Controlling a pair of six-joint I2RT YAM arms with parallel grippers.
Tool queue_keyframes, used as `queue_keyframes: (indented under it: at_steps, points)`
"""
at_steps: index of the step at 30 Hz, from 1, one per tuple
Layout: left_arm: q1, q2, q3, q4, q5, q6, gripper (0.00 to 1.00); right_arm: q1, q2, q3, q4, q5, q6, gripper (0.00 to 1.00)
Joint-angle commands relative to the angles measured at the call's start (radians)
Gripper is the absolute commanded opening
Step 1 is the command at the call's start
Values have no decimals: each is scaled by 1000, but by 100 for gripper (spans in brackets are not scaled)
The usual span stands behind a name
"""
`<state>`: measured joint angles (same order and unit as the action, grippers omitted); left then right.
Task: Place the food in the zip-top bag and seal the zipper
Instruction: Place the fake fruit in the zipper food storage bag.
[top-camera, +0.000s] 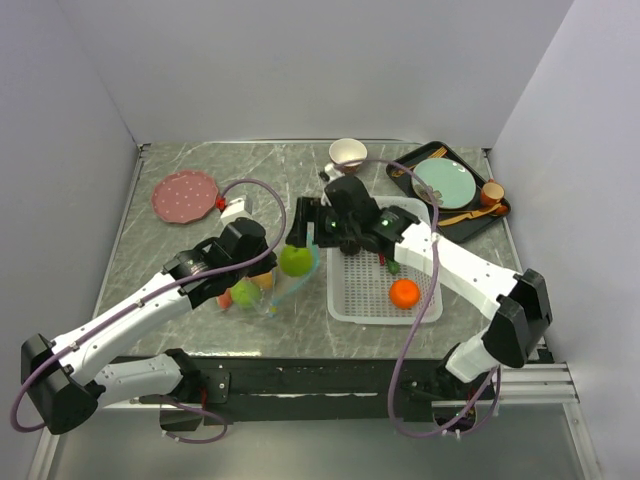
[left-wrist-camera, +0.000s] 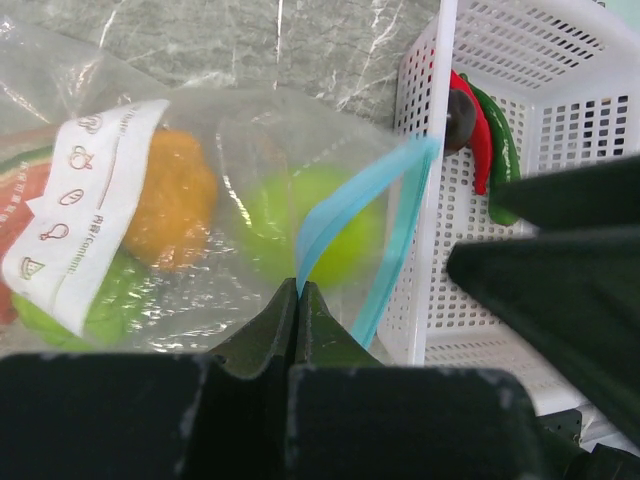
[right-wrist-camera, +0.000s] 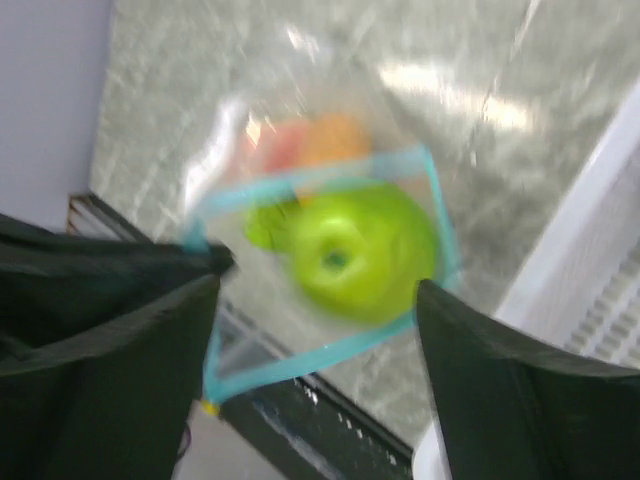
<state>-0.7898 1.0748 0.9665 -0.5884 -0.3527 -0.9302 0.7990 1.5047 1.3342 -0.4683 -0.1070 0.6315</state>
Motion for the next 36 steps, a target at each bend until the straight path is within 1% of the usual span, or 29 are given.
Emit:
queue_keyframes:
  at_steps: [1, 2, 4, 5, 8, 10, 13, 16, 18, 19, 22, 25, 28, 30, 36]
  points:
    - [-2, -33, 41, 9, -11, -4, 1, 5, 8, 94, -73, 105, -76, 93]
    - [-2, -39, 40, 9, -17, -2, 1, 3, -3, 82, -67, 105, -78, 100]
    - [-2, -39, 35, -1, -28, -4, 1, 0, -59, 39, -76, 170, -63, 100]
    - [-2, -38, 35, -5, -28, -5, 1, 0, -90, 14, -72, 238, -62, 100]
    - [-2, -32, 31, -13, -26, -10, 1, -40, -219, -90, -72, 321, -61, 100]
    - [-2, -30, 23, 1, -23, -12, 1, -108, -295, -163, -85, 310, -73, 100]
    - [0, -21, 24, 15, -20, -9, 1, -219, -340, -242, -139, 286, -90, 100]
    - [-2, -6, 40, 15, -12, -9, 1, -262, -362, -298, -197, 322, -90, 100]
    - [-2, -1, 40, 21, -11, -7, 1, -264, -377, -334, -237, 349, -69, 100]
    - [0, 0, 35, 28, -12, -4, 1, -265, -391, -377, -243, 363, -38, 100]
    - [-2, 13, 34, 24, -6, -12, 1, -267, -396, -441, -263, 354, 2, 100]
    - [-2, 19, 35, 18, 1, -19, 1, -268, -390, -466, -346, 418, 80, 100]
    - [0, 16, 31, 32, 8, -13, 1, -268, -400, -492, -375, 455, 115, 100]
    - [-2, 20, 35, 33, 11, -12, 1, -267, -402, -497, -386, 467, 122, 100]
    - [-2, 30, 48, 27, 15, -13, 1, -268, -383, -538, -313, 400, 122, 100]
